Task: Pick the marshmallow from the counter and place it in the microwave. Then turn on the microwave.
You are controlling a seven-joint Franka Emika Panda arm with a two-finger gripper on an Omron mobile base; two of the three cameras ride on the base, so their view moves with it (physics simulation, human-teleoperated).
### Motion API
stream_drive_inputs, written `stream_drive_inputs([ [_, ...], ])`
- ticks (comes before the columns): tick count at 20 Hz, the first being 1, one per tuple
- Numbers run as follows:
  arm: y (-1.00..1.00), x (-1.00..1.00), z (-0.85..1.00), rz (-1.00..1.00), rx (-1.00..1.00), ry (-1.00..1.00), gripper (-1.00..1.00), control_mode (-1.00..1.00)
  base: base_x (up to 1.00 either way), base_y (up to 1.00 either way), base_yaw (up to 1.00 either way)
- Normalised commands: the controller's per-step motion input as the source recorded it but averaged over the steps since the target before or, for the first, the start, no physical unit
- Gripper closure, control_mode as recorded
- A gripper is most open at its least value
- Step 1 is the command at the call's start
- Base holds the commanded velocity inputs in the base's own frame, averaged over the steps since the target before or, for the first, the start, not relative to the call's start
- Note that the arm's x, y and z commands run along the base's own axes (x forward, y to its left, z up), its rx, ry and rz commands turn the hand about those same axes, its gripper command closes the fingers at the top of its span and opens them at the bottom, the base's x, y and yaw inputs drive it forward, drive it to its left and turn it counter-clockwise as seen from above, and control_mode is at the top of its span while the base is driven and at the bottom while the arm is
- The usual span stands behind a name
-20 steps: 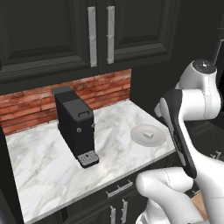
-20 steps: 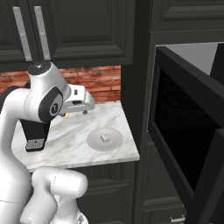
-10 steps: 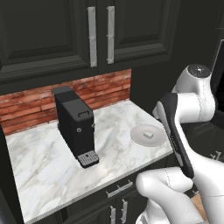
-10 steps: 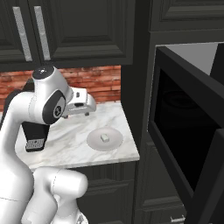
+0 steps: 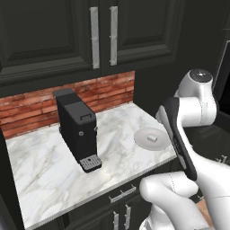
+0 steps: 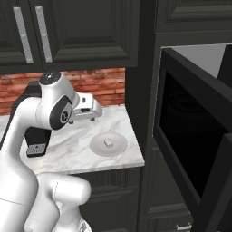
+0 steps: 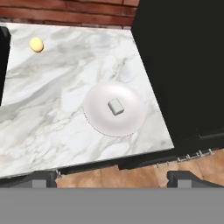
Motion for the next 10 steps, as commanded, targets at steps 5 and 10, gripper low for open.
stream_drive_inputs([
  [5,-0.04,0.14,-0.08,0.00,0.00,0.02,-1.00,-1.00,0.00,0.00,0.00],
  [10,-0.02,0.12,-0.06,0.00,0.00,0.01,-1.00,-1.00,0.00,0.00,0.00],
])
